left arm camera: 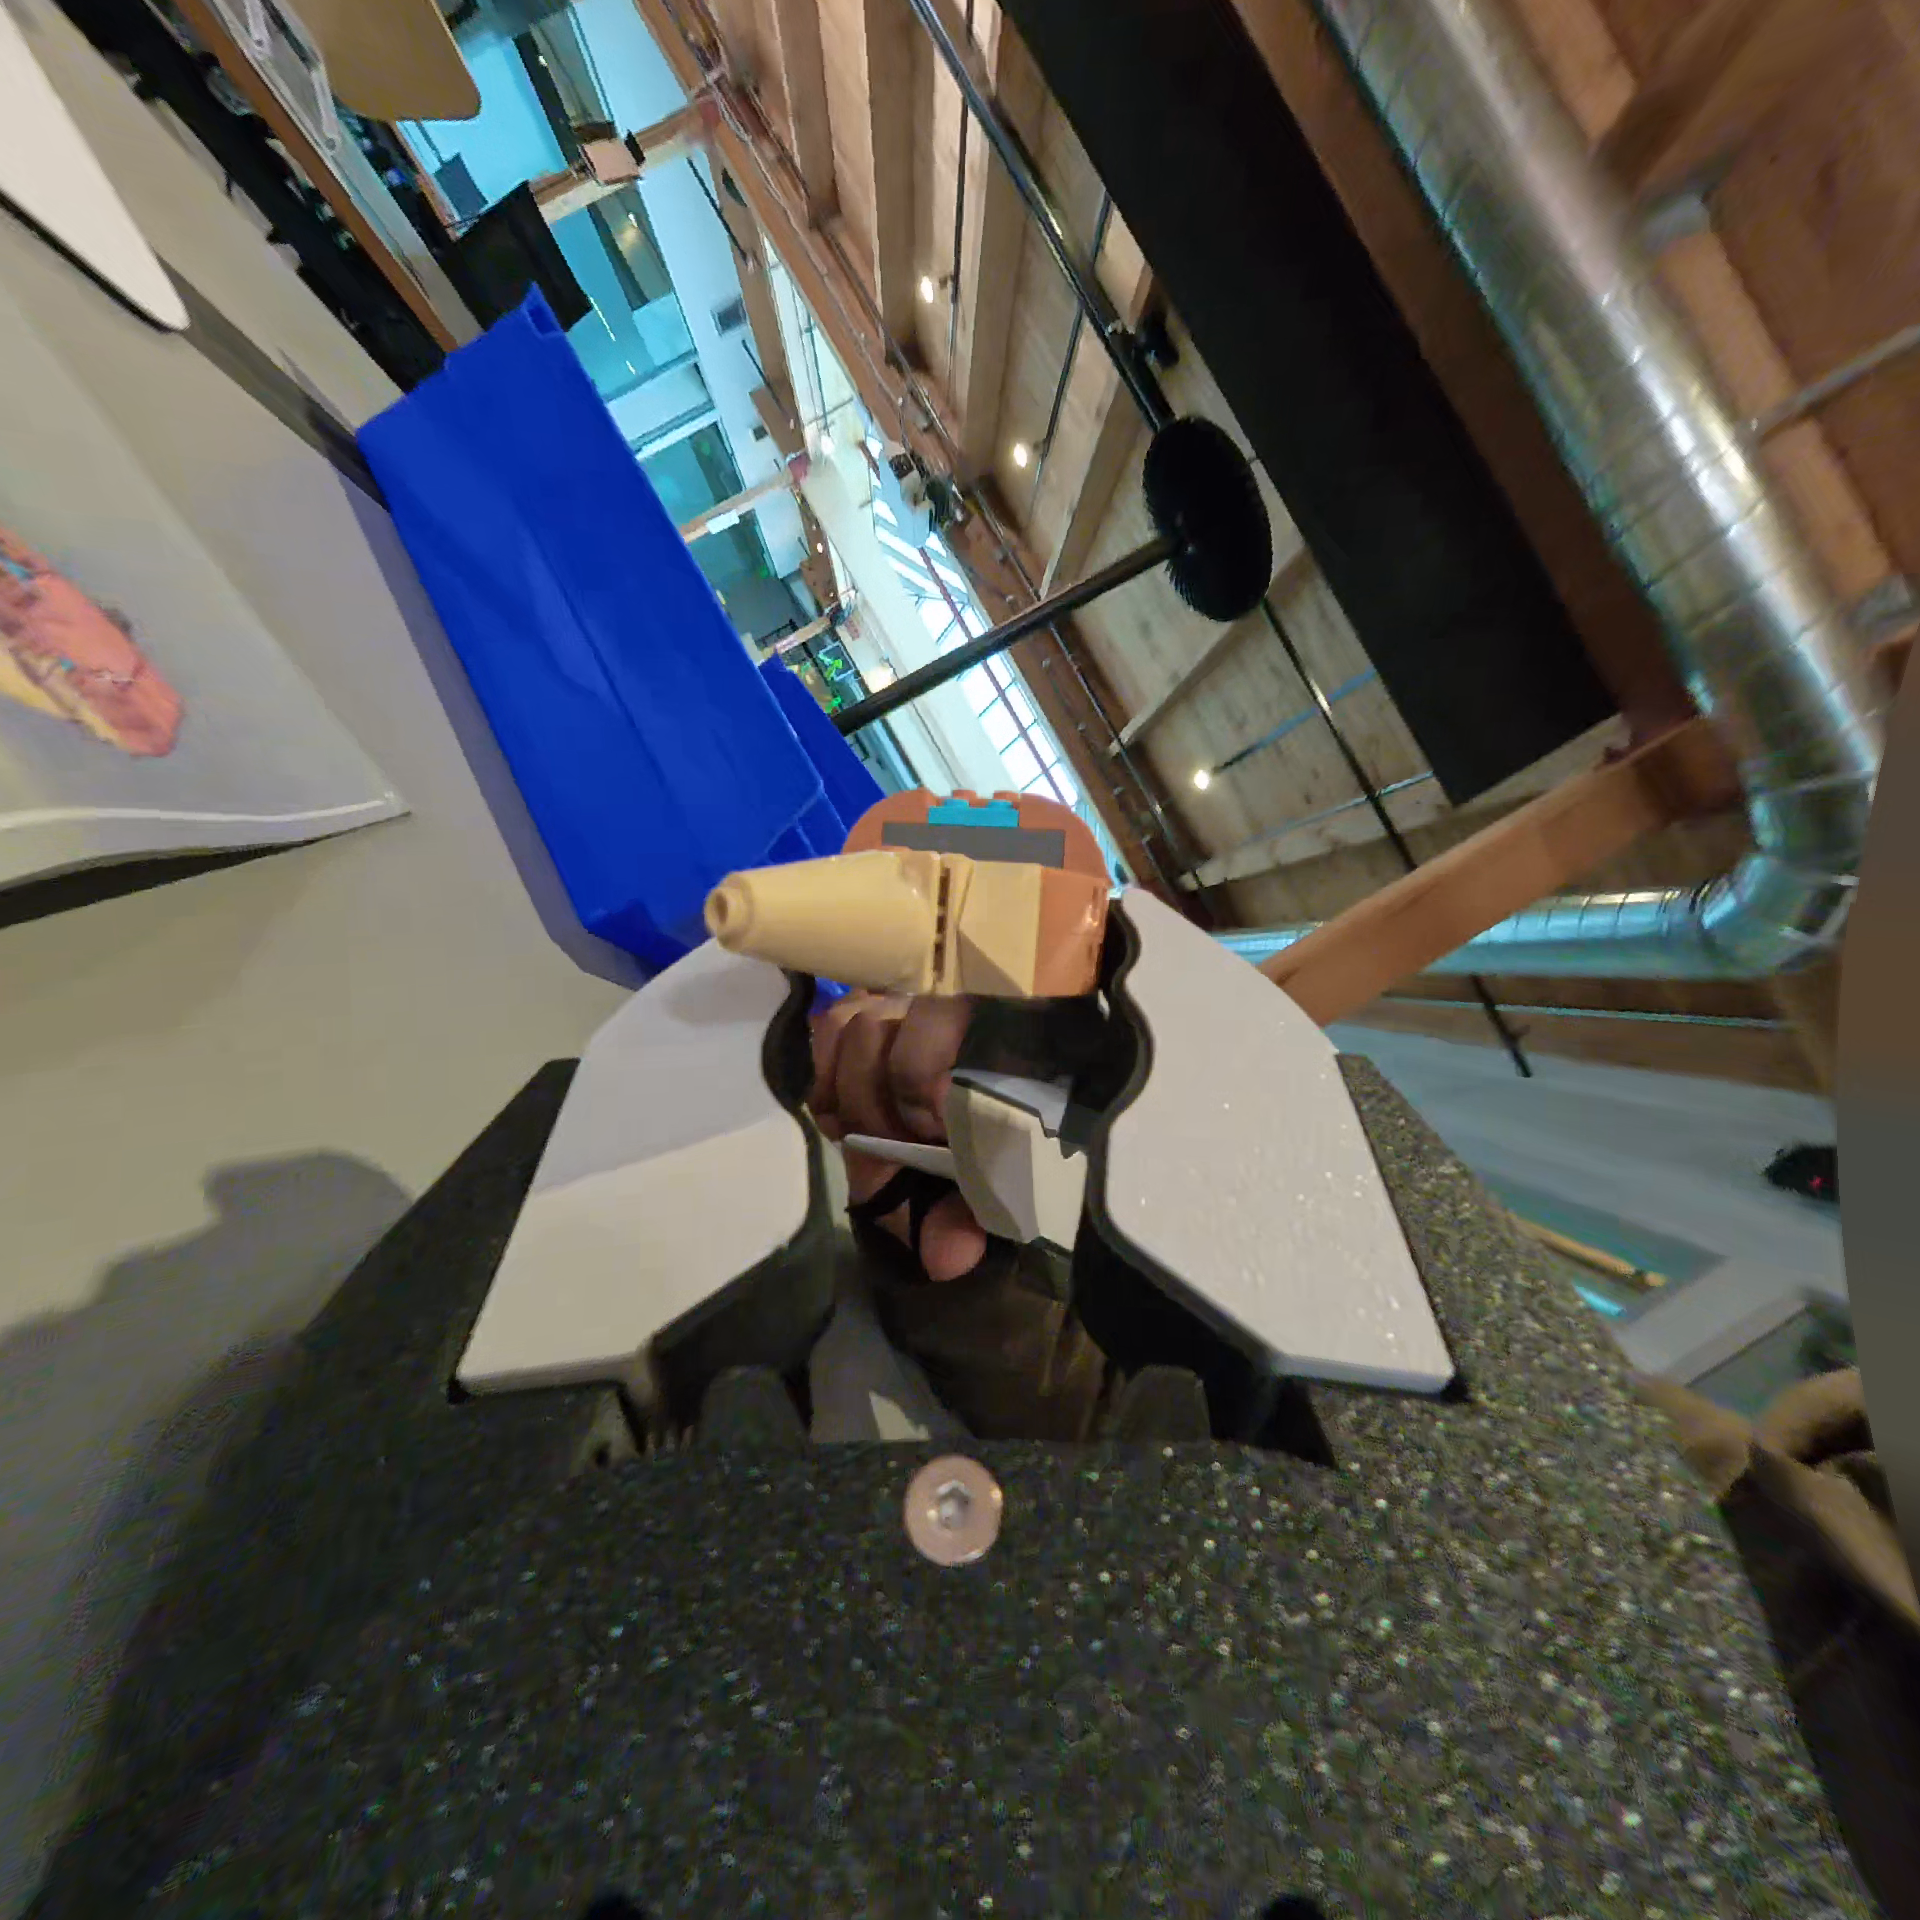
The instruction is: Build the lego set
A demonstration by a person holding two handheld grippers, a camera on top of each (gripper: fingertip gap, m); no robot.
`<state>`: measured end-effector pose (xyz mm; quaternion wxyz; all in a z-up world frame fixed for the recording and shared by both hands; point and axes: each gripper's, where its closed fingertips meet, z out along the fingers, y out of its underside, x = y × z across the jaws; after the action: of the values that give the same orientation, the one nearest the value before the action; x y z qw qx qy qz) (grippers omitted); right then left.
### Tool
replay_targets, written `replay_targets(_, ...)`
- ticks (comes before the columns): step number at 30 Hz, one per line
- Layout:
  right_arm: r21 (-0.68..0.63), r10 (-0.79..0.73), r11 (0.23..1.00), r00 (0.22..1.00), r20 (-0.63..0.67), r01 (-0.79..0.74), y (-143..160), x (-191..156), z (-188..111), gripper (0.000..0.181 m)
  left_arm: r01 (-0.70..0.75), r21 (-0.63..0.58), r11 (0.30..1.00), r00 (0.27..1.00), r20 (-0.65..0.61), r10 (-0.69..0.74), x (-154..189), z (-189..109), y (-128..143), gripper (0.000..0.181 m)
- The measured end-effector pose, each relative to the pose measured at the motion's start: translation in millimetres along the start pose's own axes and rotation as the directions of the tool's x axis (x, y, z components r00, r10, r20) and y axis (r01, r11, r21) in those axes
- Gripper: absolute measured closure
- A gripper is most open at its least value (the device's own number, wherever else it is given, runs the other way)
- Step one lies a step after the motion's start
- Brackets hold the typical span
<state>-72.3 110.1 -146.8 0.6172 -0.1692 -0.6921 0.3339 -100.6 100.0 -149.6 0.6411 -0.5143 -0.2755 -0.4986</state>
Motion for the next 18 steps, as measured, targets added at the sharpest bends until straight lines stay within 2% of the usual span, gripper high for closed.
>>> replay_targets(8, -0.015, 0.02, 1.0, 1.0, 0.009, -0.02, 0.8, 0.0, 5.6, 0.134, 0.078, -0.013, 0.997, 0.997, 0.007, -0.078, -5.4, 0.9, 3.6, 0.128)
replay_targets(16, -0.007, 0.017, 1.0, 1.0, 0.015, -0.017, -2.5, -0.8, 6.8, 0.136, 0.088, -0.032, 0.996, 0.996, 0.007, -0.088, -5.7, 2.2, 7.1, 0.128)
replay_targets(18, 0.01, 0.077, 0.997, 0.996, 0.036, -0.078, -4.3, -0.6, 4.1, 0.136, 0.058, -0.036, 0.998, 0.998, 0.008, -0.058, -4.5, 1.6, 6.4, 0.128)
